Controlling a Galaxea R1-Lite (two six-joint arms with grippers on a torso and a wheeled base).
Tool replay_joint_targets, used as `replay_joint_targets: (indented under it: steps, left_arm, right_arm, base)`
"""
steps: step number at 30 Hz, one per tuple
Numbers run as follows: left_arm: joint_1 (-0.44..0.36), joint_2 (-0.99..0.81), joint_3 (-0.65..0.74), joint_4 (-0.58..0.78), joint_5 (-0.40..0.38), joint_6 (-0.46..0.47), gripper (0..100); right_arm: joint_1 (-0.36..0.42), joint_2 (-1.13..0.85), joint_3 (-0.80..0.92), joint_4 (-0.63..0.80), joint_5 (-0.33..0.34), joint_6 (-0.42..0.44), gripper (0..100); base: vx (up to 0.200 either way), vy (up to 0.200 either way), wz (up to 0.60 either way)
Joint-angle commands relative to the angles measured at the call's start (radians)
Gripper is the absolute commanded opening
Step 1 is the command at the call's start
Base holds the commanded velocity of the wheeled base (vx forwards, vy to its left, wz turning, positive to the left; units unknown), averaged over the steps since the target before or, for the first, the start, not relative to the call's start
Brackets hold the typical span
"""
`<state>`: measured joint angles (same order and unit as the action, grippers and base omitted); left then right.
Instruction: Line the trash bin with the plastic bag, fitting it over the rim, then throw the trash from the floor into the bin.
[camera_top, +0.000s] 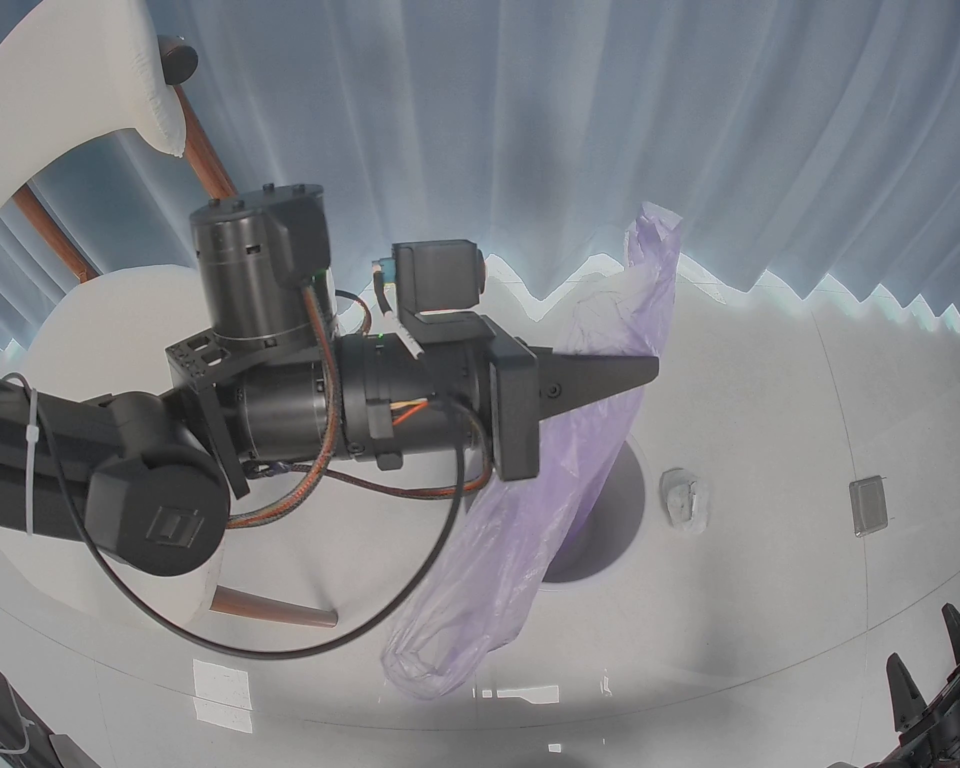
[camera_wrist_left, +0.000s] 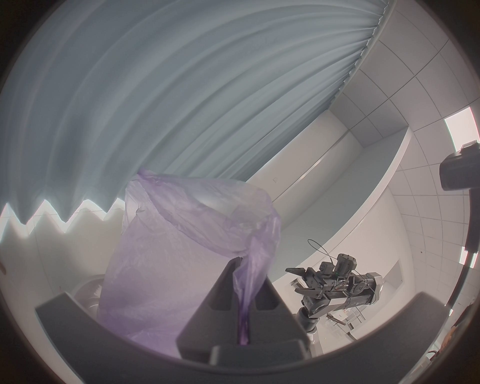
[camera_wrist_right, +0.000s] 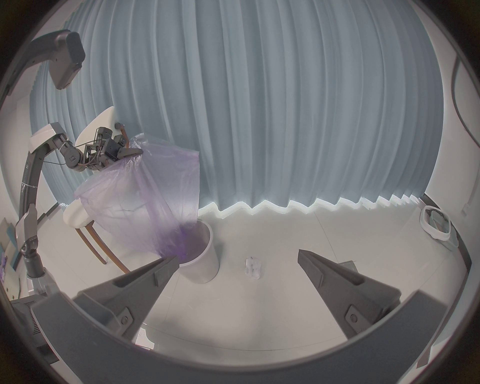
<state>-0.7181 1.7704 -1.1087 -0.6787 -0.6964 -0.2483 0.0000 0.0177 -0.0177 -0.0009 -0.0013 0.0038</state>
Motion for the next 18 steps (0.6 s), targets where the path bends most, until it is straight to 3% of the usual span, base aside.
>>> replay_joint_targets:
  steps: [1,18]
  left_arm:
    - [0.000,0.040,-0.005,-0.007,0.000,0.004,0]
    - [0.014,0.215,-0.131,-0.021,0.000,0.014,0]
  right_arm:
    - [0.000,-0.018,0.018,-0.001,0.000,0.001,100]
    - [0.000,-0.018,0.018,-0.001,-0.002,0.001,100]
  base:
    - [0.000,0.000,0.00]
    - [0.000,0.000,0.00]
